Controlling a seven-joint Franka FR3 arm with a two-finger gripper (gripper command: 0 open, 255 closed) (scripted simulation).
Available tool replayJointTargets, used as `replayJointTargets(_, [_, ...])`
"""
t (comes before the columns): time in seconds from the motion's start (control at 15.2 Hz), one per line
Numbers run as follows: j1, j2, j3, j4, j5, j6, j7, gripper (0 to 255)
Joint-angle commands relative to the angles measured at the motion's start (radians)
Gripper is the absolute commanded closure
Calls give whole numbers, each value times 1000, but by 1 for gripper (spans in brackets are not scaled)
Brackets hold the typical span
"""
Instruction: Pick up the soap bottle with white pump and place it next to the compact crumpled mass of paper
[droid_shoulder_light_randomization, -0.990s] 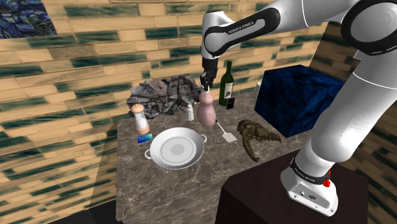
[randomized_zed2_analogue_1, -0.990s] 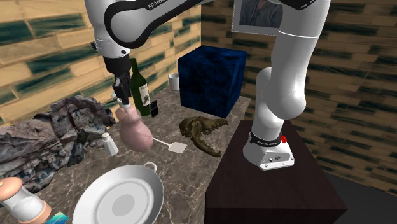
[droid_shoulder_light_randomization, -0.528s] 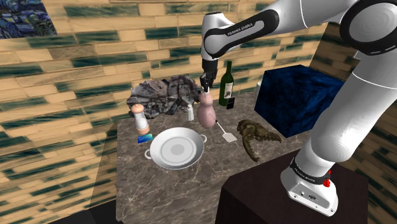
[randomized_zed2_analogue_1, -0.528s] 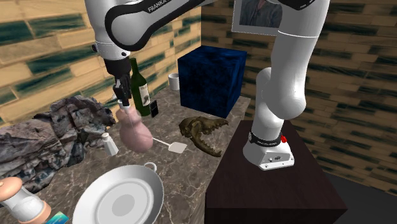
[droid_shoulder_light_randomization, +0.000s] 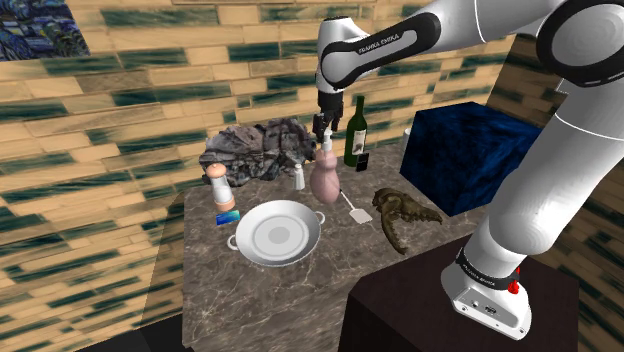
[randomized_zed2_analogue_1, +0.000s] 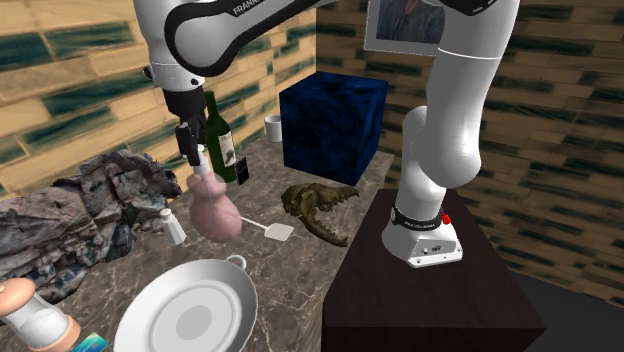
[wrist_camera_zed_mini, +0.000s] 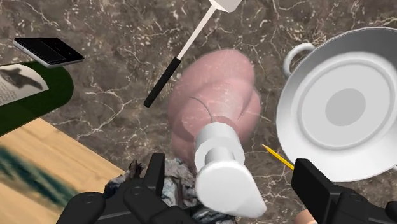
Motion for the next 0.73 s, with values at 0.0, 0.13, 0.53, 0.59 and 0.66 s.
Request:
replayJointTargets(0.0, [1, -13, 1, 40, 1, -53, -1, 0])
replayJointTargets(0.13, [1, -27, 1, 84, 2, -111, -1, 0])
replayJointTargets(0.53, [1, -27, 1, 84, 2, -111, -1, 0])
replayJointTargets(0.59, [1, -27, 1, 84, 2, -111, -1, 0])
replayJointTargets(0.66, [1, -27, 1, 84, 2, -111, -1, 0])
